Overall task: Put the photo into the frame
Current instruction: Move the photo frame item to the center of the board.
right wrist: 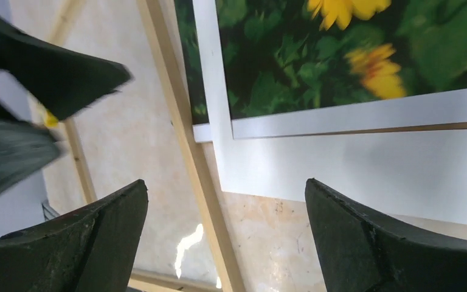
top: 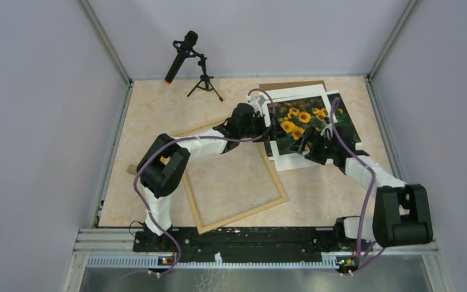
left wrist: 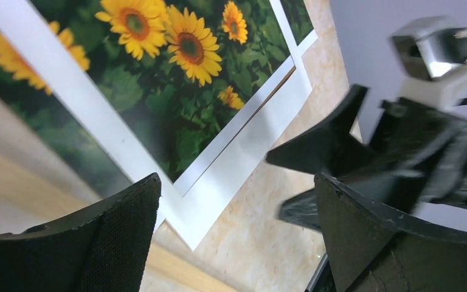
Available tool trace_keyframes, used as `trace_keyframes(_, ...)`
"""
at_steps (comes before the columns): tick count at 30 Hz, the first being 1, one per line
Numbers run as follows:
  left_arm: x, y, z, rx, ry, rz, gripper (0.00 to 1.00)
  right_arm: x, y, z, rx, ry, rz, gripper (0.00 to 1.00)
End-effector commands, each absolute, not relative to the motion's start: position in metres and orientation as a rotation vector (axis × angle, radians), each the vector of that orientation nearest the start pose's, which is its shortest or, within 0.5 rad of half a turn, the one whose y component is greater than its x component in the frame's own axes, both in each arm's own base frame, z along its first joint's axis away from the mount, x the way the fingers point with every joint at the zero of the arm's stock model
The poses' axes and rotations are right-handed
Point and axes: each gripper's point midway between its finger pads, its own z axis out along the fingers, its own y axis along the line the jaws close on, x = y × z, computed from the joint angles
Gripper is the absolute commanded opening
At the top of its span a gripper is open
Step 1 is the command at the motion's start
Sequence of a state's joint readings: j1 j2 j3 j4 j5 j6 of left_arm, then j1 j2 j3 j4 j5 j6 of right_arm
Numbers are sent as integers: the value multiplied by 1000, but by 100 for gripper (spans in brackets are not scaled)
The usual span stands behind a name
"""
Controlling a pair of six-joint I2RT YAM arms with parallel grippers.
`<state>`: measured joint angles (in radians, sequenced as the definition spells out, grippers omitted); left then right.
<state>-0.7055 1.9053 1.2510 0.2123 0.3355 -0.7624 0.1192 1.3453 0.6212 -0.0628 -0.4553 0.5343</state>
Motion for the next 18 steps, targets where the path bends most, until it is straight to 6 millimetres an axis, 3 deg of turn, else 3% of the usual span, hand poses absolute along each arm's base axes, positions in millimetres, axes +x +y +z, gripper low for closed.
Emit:
trace_keyframes(1,352,-452,126,299,2162,-1308,98,312,77,111,458,2198,855,99)
trace_keyframes(5,334,-475,98,377,2187,-1376,98,304,2,110,714,2085,711,99)
trace_keyframes(8,324,-482,82,356,2211,-1413,98,298,-32,106,850,2021,656,99)
trace_keyframes(13,314,-472,68,272,2197,-1465,98,307,-47,94,1000,1966,748,99)
trace_keyframes(15,311,-468,56,254,2239,-1440,98,309,-48,86,1024,1976,767,99)
trace_keyframes(18,307,-464,57,240,2227,-1451,98,309,-44,72,1064,1989,805,99)
